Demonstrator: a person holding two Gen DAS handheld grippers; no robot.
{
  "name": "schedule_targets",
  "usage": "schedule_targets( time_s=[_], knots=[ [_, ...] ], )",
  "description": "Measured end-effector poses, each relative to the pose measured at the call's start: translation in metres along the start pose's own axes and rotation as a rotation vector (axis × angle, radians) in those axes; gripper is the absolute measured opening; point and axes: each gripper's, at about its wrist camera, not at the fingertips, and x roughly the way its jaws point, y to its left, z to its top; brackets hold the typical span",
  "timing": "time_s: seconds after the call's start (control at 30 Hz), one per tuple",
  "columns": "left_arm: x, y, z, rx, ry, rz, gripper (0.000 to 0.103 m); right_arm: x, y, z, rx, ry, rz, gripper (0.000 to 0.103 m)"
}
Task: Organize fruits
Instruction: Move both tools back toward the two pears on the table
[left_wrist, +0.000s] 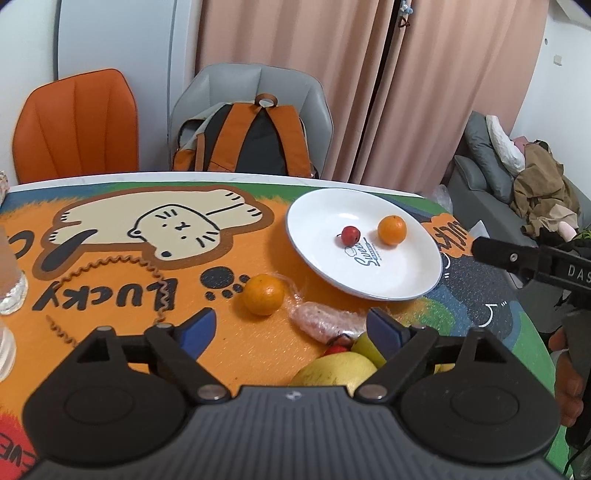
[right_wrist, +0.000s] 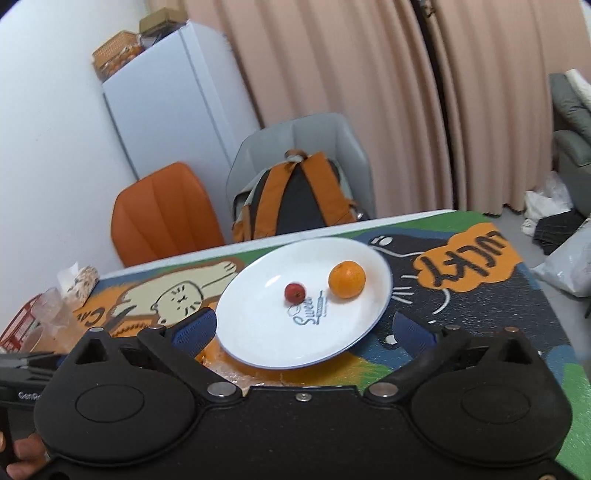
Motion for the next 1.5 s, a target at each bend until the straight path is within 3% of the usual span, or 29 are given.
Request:
schedule_targets(
  time_s=[0.17,0.33,0.77,1.1,1.37,1.5],
  knots=[
    [-0.008,0.004,-0.004,-0.008,-0.008,-0.002,0.087,-0.013,0.005,-0.004,-0.054,-0.037,0.015,0.103],
    [-0.012,0.004,-0.011,-0.007,0.0,-0.022,0.087,-0.016,0.006,-0.009,-0.046,0.045,0.106,0.103],
    [0.003,0.005,-0.036,-0.023,0.055,-0.053,0.087,-0.015,0.018,-0.035,-0.119,0.164,0.123,0.103],
    [0.019,0.002,-0.046,-0.028,0.076,-0.086,0.085,0.0,0.018,-0.05,-0.107,0.246,0.166,0.077],
    [0.032,-0.003,-0.049,-0.027,0.086,-0.118,0.084,0.009,0.019,-0.053,-0.11,0.268,0.171,0.074],
    [0.04,-0.005,-0.051,-0.038,0.095,-0.136,0.078,0.011,0.019,-0.052,-0.113,0.271,0.171,0.074]
  ],
)
